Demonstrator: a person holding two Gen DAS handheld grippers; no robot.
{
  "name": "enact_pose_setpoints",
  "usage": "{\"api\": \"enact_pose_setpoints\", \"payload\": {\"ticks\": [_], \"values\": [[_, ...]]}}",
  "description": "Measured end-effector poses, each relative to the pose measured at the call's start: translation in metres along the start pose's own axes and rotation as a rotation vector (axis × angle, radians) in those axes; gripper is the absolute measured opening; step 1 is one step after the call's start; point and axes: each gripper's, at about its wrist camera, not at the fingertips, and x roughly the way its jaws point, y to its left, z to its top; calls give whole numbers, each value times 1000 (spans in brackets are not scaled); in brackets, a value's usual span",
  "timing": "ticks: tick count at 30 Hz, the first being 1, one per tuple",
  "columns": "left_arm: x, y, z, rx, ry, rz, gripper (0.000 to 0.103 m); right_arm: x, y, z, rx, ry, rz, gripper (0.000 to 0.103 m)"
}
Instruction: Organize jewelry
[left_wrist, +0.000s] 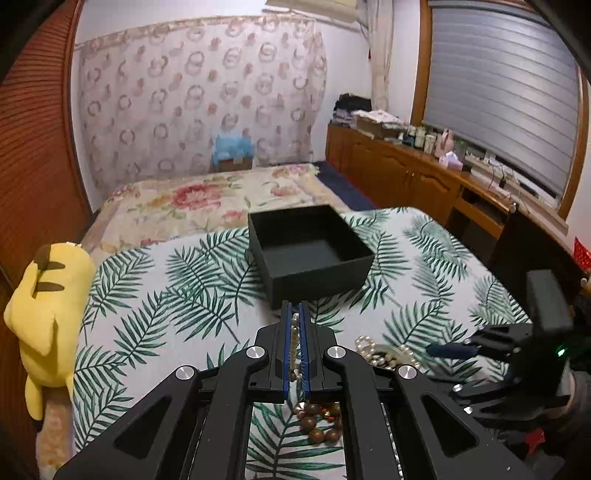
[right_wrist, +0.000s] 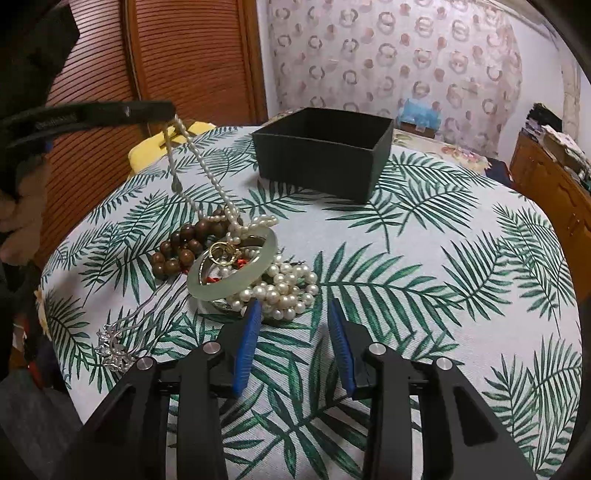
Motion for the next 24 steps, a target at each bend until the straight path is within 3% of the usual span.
{"api": "enact_pose_setpoints", "payload": {"ticks": [5,13,24], "values": [[-5,-5,0,9,-10,-8,3,8,0,9,-20,-6,-12,40],[1,-6,-5,-1,2,-19,3,24,-13,23,42,23,74,40],[1,-5,-8,-4,3,-23,3,19,-29,28,72,2,-18,30]]}}
